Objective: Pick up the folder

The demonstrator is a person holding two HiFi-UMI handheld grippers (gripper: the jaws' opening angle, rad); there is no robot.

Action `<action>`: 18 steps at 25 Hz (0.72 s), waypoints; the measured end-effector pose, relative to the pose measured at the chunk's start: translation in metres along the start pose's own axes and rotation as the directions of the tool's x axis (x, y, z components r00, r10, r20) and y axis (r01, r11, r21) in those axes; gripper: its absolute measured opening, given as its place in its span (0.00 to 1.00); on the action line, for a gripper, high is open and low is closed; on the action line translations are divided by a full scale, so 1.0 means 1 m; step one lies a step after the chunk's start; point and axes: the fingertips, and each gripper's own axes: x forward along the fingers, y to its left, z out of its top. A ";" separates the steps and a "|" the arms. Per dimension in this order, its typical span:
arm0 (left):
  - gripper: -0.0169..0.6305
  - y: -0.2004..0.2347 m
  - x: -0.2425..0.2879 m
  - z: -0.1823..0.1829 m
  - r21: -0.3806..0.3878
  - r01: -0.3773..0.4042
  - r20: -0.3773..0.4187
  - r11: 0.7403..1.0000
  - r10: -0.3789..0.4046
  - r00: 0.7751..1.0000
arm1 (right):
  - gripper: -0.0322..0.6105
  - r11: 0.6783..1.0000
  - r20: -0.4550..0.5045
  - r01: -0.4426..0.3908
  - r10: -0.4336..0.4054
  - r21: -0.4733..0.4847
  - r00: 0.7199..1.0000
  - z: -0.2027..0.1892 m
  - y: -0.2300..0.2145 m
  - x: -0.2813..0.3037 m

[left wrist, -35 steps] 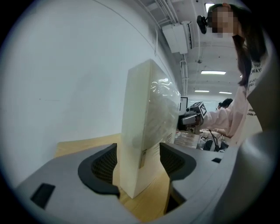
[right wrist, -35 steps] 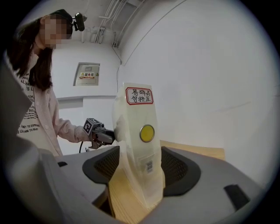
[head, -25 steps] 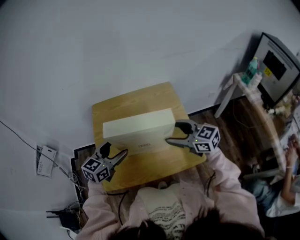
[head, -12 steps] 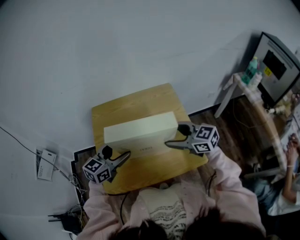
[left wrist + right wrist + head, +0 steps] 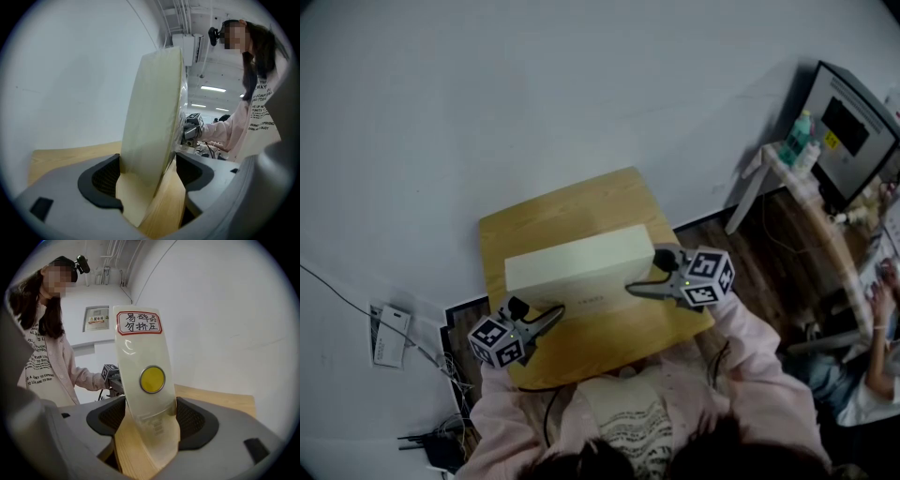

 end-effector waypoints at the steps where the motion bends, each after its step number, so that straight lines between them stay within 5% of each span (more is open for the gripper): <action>1: 0.62 0.000 0.000 0.000 0.004 0.001 0.000 1.000 -0.001 1.000 | 0.59 1.000 0.001 -0.005 0.005 -0.013 1.000 0.000 0.001 0.000; 18: 0.60 0.001 -0.001 0.006 -0.016 -0.020 0.029 1.000 0.021 0.999 | 0.57 0.999 0.058 0.029 -0.027 -0.026 0.998 0.009 -0.001 -0.004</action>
